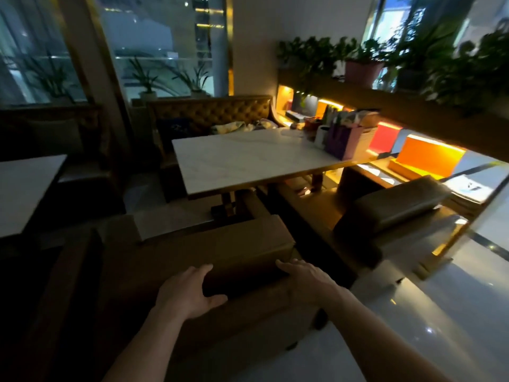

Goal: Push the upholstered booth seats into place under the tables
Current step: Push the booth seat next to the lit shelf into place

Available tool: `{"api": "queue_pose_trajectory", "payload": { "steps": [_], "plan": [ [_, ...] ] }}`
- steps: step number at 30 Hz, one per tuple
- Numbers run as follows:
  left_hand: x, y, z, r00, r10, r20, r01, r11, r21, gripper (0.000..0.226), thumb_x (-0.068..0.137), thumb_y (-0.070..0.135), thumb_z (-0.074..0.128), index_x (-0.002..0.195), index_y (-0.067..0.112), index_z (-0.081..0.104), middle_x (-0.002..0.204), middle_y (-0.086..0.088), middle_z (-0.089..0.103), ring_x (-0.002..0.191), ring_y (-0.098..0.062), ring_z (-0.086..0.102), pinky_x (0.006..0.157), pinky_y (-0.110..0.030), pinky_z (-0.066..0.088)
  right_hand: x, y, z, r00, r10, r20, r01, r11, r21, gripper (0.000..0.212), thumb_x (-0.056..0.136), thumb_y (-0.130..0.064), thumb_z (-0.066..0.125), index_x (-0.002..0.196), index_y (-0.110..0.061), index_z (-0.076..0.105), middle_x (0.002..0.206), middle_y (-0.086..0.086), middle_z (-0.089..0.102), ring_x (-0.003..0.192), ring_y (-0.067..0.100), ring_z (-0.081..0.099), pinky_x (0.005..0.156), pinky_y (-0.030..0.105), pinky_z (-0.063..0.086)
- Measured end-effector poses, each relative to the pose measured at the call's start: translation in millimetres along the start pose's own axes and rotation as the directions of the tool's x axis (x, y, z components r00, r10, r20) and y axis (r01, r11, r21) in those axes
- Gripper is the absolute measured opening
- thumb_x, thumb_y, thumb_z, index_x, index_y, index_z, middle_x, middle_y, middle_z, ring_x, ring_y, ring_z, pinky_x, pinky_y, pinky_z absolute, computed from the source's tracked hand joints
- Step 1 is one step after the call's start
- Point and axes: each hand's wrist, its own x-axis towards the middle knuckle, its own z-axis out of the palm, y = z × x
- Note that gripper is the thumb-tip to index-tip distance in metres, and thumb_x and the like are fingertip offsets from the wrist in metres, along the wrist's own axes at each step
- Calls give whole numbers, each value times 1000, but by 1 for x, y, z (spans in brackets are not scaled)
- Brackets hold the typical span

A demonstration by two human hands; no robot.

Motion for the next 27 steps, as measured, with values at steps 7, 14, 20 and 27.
{"api": "queue_pose_trajectory", "payload": {
  "steps": [7, 14, 20, 27],
  "plan": [
    [21, 170, 34, 994, 107, -6, -107, 994, 2, 92, 76, 78, 57, 152, 41, 20, 157, 7, 30, 139, -18, 36, 105, -43, 41, -57, 173, -36, 991, 115, -72, -113, 993, 38, 87, 81, -71, 57, 153, -41, 18, 146, 5, 40, 135, 27, 41, 107, 42, 39],
    [43, 321, 79, 976, 215, 19, -215, 977, -11, 92, 79, 73, 59, 153, 39, 17, 158, 5, 28, 142, -20, 31, 109, -43, 37, -100, 325, -54, 961, 253, -113, -245, 967, 74, 92, 77, -74, 59, 153, -40, 21, 155, 3, 36, 140, 27, 36, 108, 40, 39],
    [94, 421, 104, 960, 272, 64, -273, 962, 14, 91, 80, 73, 58, 154, 39, 15, 158, 5, 27, 141, -22, 32, 107, -42, 38, -100, 422, -61, 934, 334, -129, -319, 939, 126, 93, 78, -74, 59, 155, -39, 17, 160, 7, 27, 146, 28, 26, 115, 43, 34],
    [203, 532, 142, 933, 341, 111, -341, 940, -19, 95, 78, 76, 58, 154, 37, 17, 156, 3, 31, 140, -22, 34, 108, -42, 36, -51, 545, -81, 916, 390, -95, -376, 917, 132, 102, 67, -92, 38, 153, -41, 19, 162, 6, 24, 147, 29, 24, 115, 46, 35]
  ]
}}
